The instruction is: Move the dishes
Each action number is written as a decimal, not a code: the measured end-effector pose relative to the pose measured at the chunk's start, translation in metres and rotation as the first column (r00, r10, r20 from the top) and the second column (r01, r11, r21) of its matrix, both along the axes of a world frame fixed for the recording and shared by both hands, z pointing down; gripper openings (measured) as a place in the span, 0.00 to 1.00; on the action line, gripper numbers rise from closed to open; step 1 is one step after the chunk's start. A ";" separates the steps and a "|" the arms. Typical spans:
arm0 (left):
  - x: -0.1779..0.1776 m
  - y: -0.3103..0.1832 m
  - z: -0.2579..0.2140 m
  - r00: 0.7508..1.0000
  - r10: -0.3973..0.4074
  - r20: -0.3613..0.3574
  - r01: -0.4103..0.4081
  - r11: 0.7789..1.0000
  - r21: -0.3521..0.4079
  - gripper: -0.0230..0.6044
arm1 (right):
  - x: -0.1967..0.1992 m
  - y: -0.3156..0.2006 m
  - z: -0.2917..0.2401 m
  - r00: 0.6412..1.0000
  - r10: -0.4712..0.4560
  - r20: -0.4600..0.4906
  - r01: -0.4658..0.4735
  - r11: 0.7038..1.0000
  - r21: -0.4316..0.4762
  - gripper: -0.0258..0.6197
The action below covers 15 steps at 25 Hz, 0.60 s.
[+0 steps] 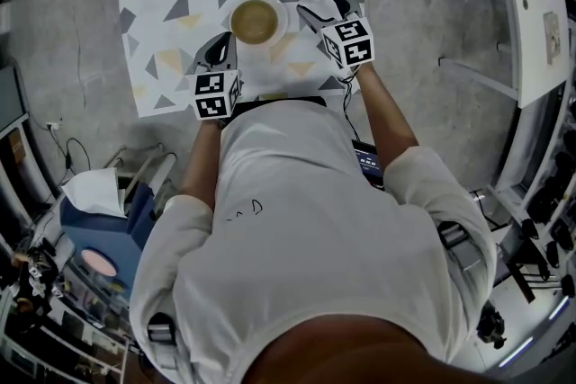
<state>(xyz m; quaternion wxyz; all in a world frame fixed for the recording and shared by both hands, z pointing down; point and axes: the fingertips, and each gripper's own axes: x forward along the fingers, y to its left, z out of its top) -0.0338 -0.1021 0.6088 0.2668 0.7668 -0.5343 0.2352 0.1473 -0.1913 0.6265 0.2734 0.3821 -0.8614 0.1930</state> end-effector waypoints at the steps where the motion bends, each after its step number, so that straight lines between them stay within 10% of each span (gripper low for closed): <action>1: -0.001 -0.002 0.000 1.000 0.012 -0.001 -0.012 1.000 0.002 0.07 | 0.003 0.006 -0.003 1.000 0.023 0.007 -0.023 1.000 -0.006 0.57; 15: -0.019 -0.008 0.010 0.988 0.154 -0.030 -0.154 0.988 -0.004 0.07 | -0.033 0.066 -0.003 0.958 0.258 0.125 -0.223 0.945 -0.240 0.37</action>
